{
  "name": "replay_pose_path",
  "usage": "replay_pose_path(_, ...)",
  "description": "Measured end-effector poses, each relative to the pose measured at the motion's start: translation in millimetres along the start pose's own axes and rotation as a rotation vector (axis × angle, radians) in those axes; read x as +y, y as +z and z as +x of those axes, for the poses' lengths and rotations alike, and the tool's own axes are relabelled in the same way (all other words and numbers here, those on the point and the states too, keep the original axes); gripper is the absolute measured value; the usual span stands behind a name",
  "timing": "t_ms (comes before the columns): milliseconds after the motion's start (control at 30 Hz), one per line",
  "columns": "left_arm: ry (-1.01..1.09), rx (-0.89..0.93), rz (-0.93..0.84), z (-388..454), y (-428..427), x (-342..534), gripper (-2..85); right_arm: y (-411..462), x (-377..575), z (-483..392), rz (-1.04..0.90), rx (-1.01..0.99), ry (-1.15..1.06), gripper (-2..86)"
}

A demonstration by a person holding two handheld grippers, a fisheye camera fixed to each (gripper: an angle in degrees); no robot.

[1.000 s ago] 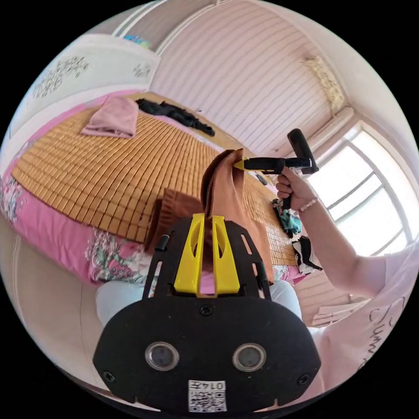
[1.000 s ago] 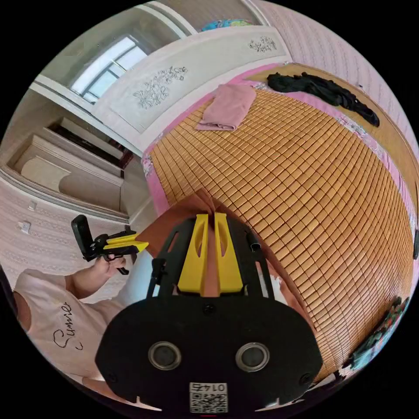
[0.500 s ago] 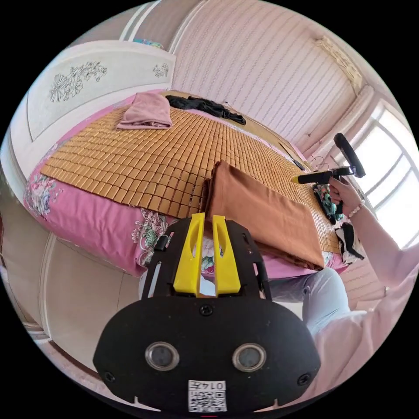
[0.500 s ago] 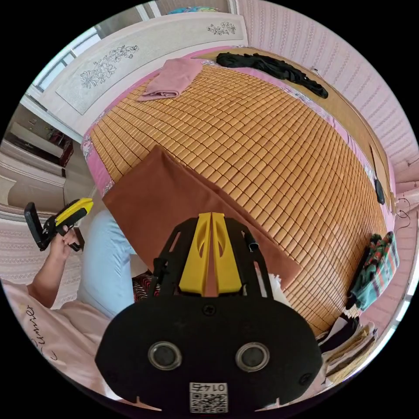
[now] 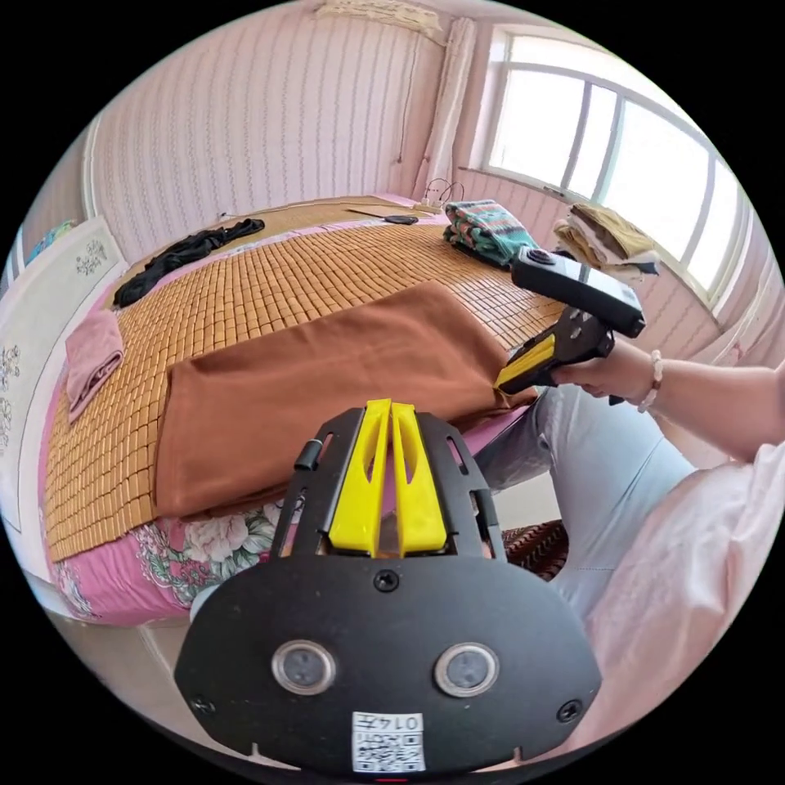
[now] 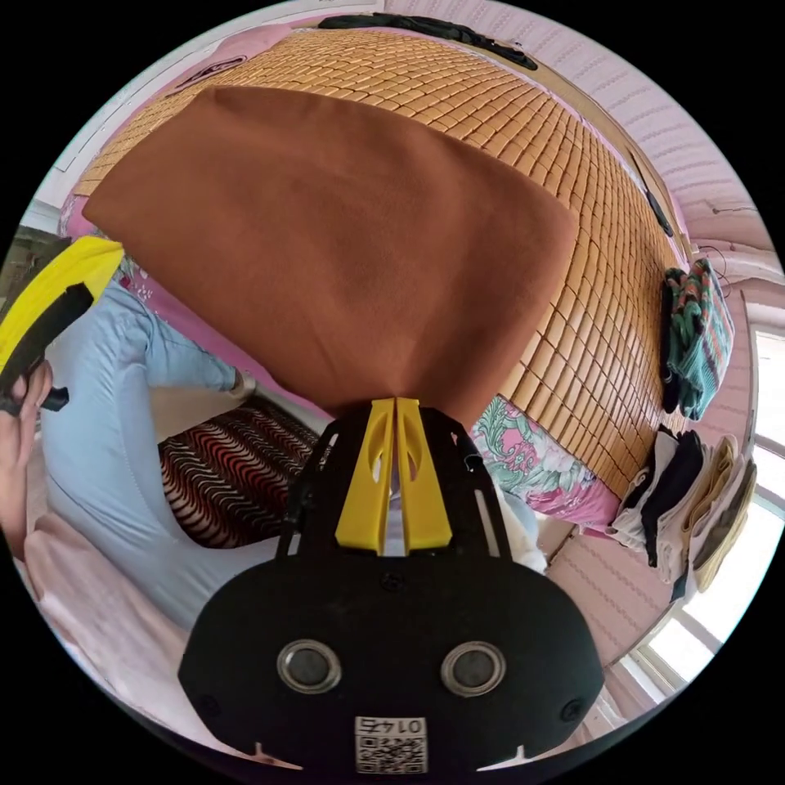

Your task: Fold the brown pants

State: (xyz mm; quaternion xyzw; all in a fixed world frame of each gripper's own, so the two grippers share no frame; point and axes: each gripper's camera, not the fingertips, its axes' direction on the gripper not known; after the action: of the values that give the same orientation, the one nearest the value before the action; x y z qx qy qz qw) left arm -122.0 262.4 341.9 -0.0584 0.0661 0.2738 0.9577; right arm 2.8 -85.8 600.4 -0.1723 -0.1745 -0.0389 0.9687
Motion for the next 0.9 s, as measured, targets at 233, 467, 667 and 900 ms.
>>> replay_pose_path(233,-0.042,0.003,-0.079,16,44,-17,-1.0,-81,-48,-2,0.254,-0.159,-0.120,-1.0)
replay_pose_path(467,0.051,-0.035,-0.110,42,68,-22,-1.0,-89,-153,-12,0.216,-0.077,-0.126,-0.9)
replay_pose_path(667,0.190,-0.039,-0.293,55,117,-22,-1.0,-75,-181,14,0.118,-0.168,-0.127,-0.9)
replay_pose_path(900,0.166,0.022,-0.298,56,122,-17,-1.0,-114,-187,46,0.041,-0.218,-0.201,-0.9)
